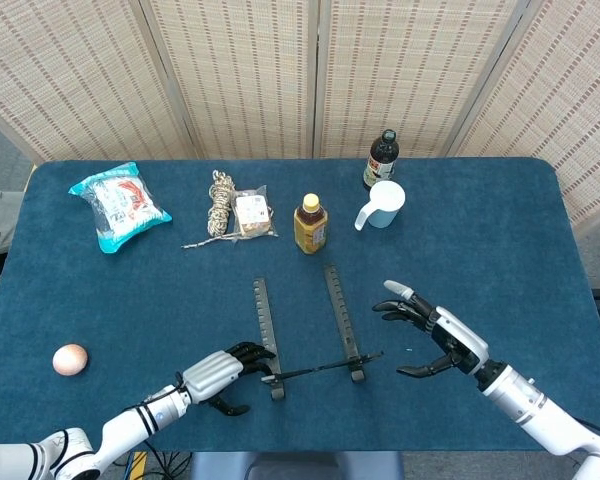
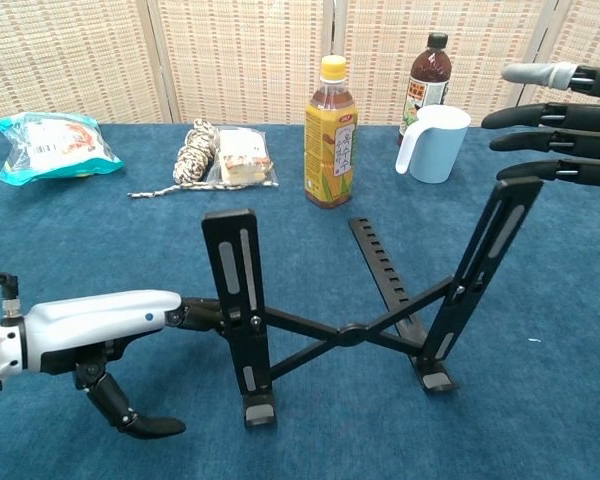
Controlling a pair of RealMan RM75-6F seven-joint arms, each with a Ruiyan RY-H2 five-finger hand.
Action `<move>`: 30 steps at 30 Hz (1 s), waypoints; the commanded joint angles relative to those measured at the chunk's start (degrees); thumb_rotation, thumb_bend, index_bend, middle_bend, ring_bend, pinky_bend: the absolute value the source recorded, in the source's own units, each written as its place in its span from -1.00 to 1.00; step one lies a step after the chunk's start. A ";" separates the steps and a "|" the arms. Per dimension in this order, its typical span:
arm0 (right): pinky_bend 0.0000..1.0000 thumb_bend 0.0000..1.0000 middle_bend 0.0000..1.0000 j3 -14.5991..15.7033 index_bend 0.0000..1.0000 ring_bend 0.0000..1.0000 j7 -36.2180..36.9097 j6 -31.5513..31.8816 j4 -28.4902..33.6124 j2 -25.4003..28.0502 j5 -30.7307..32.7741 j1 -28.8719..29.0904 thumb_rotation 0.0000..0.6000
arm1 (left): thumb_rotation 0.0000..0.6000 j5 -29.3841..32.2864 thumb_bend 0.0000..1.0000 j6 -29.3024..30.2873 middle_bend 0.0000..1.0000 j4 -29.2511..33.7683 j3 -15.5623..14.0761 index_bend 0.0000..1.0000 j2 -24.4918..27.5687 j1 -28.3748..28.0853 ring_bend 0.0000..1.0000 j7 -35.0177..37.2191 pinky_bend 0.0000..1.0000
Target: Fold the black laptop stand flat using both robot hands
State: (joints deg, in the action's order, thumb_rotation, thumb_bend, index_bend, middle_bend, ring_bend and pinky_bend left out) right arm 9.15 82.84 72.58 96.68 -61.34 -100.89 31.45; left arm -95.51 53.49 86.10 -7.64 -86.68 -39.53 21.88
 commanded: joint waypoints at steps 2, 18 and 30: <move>-0.64 -1.00 -0.54 -0.04 -0.93 -0.73 -0.18 0.10 -0.01 -0.02 0.07 -0.15 1.00 | 1.00 -0.05 -0.50 -0.05 -0.84 0.02 -0.24 -0.52 0.00 -0.10 -0.98 0.40 -1.00; -0.64 -1.00 -0.68 -1.23 -1.00 -0.83 -20.03 -4.98 2.55 4.36 0.69 1.30 1.00 | 1.00 2.39 -0.50 5.25 -0.84 2.20 2.27 -0.53 4.96 1.82 -0.98 -3.36 -1.00; -0.75 -1.00 -0.81 -2.98 -1.00 -0.98 -31.08 -17.00 9.47 8.27 5.95 6.01 1.00 | 1.00 5.62 -0.50 13.80 -0.84 7.25 4.94 -0.54 11.83 7.14 -0.99 -12.21 -1.00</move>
State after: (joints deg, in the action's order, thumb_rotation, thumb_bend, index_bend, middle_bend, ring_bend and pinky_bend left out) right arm 6.66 52.54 56.48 105.42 -53.32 -95.51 36.78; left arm -90.31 66.29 92.56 -3.21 -75.48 -33.16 10.48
